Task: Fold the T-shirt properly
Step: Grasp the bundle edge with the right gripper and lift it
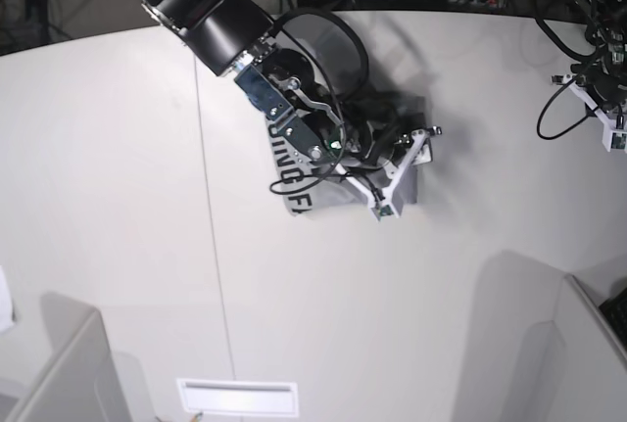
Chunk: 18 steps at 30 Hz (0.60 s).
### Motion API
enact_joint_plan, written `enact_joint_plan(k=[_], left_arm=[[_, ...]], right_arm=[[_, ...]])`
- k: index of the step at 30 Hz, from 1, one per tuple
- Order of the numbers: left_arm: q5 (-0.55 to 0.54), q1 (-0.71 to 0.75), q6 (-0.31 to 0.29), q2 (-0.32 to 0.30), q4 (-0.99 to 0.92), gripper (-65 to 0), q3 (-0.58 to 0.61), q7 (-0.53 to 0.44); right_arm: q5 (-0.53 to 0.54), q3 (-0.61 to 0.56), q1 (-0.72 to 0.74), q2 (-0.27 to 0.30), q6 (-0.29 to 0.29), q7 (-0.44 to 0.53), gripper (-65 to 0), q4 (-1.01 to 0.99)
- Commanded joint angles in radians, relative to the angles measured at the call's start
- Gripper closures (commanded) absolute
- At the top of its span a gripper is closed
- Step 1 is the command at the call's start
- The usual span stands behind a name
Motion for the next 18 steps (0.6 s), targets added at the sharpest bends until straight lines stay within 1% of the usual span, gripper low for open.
enact_joint_plan(k=[1, 6, 8, 9, 10, 12, 14, 15, 16, 17, 18], left_arm=[[-0.006, 0.001, -0.005, -0.018, 0.014, 0.0, -0.007, -0.014], [-0.006, 0.004, -0.005, -0.017, 0.005, 0.0, 0.000, -0.014], [-0.006, 0.001, -0.005, -0.015, 0.002, 0.0, 0.000, -0.014], [-0.006, 0.001, -0.005, -0.015, 0.002, 0.0, 0.000, -0.014], [-0.006, 0.001, -0.005, -0.015, 0.002, 0.0, 0.000, -0.014], [-0.006, -0.001, -0.005, -0.015, 0.002, 0.0, 0.000, -0.014], [-0.006, -0.001, -0.005, -0.015, 0.002, 0.0, 0.000, -0.014], [-0.006, -0.001, -0.005, -0.015, 0.002, 0.0, -0.003, -0.014], [-0.006, -0.001, -0.005, -0.015, 0.002, 0.0, -0.007, -0.015], [-0.006, 0.004, -0.005, -0.017, 0.002, 0.0, -0.009, -0.015], [-0.006, 0.007, -0.005, -0.018, 0.002, 0.0, -0.010, -0.015]], right_arm=[[0.005, -0.007, 0.042, -0.014, 0.009, 0.031, -39.5, 0.013], [0.006, -0.131, 0.094, -0.020, 0.007, 0.045, -39.5, 0.047], [0.006, -0.148, 0.108, -0.020, 0.003, 0.044, -39.5, 0.078], [0.006, -0.148, 0.111, -0.019, -0.017, 0.042, -39.5, 0.102], [0.003, -0.148, 0.112, -0.017, -0.053, 0.030, -39.5, 0.127], [-0.001, -0.146, 0.119, -0.002, -0.109, -0.016, -39.5, 0.197], [-0.001, -0.146, 0.128, 0.051, -0.148, -0.058, -38.7, 0.285], [-0.001, -0.143, 0.128, 0.081, -0.175, -0.073, -36.0, 0.328], [-0.001, -0.134, 0.126, 0.121, -0.209, -0.082, -31.1, 0.364], [0.000, -0.111, 0.120, 0.156, -0.240, -0.087, -23.9, 0.394], [0.002, -0.086, 0.102, 0.184, -0.258, -0.085, -15.6, 0.417]])
